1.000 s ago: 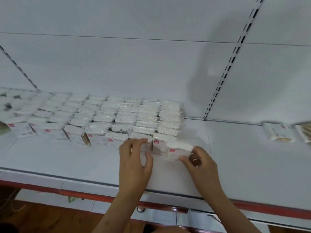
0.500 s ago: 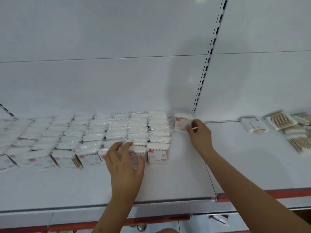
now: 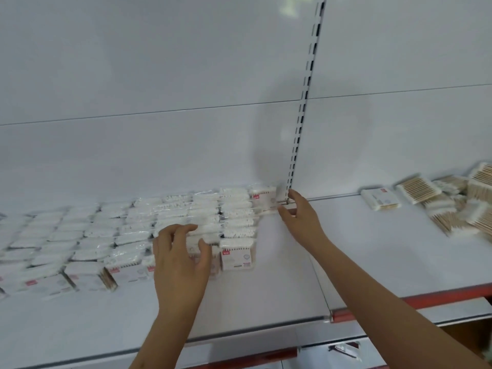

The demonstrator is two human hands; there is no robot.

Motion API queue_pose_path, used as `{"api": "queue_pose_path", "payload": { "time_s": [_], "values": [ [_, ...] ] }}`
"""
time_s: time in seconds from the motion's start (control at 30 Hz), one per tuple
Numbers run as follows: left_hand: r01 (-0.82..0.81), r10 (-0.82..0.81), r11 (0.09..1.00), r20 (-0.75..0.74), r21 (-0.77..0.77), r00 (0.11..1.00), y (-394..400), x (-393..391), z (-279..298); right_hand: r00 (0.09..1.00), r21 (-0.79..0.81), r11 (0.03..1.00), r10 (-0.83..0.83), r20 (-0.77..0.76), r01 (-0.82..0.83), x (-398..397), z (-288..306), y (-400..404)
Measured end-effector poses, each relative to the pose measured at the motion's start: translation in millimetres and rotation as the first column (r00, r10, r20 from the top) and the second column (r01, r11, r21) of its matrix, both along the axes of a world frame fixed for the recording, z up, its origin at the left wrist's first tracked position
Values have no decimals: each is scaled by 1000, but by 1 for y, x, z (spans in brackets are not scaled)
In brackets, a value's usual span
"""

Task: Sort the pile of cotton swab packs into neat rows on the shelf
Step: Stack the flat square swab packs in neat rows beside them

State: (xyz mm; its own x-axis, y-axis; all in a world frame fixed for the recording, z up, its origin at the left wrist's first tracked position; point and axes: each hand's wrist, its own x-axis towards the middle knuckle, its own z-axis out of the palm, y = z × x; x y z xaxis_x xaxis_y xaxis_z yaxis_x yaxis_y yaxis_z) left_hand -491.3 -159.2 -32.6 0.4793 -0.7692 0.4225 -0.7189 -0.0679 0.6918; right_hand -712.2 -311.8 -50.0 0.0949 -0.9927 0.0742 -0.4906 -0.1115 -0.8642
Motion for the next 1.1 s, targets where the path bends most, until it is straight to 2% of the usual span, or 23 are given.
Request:
{"api": "queue_pose_path", "payload": {
  "time_s": [0.13,0.3,0.4,0.5,0.63,0.73,0.77,0.83,0.87,0.9,1.0,1.1],
  "values": [
    [94,-96,993,-20,-73,995,-15,-30,19,998,-58,996,-63,16,63,-35,20,8],
    [433,-428,897,70,-90,901,-62,-114,34,980,-176,964,-195,45,200,-104,37,11],
    [588,-585,809,105,-1,804,-87,-183,24,952,-262,918,-307,13,299,-162,43,10],
    [732,-738,673,162,108,655,-108,-249,-5,888,-283,859,-457,-50,426,-227,44,6],
    [751,-818,568,132,335,560,-129,-313,-44,779,-251,801,-592,-207,543,-304,34,-10],
    [701,-811,577,196,419,551,-136,-334,-63,783,-181,850,-527,-330,495,-335,24,-28],
    [687,-798,598,228,413,558,-138,-336,-67,755,-185,862,-503,-420,471,-343,20,-33],
    [672,-772,632,235,385,591,-141,-335,-73,623,-180,870,-460,-633,459,-357,16,-36],
    [663,-760,646,240,378,604,-142,-334,-75,573,-156,869,-434,-695,469,-364,14,-35],
    [656,-754,652,231,380,615,-142,-334,-75,562,-121,866,-414,-716,485,-372,11,-32],
    [638,-727,680,220,361,650,-145,-337,-74,652,-85,889,-392,-649,449,-392,0,-23],
    [643,-691,711,113,284,714,-150,-351,-67,737,-159,884,-456,-498,440,-400,4,-19]
  ]
}}
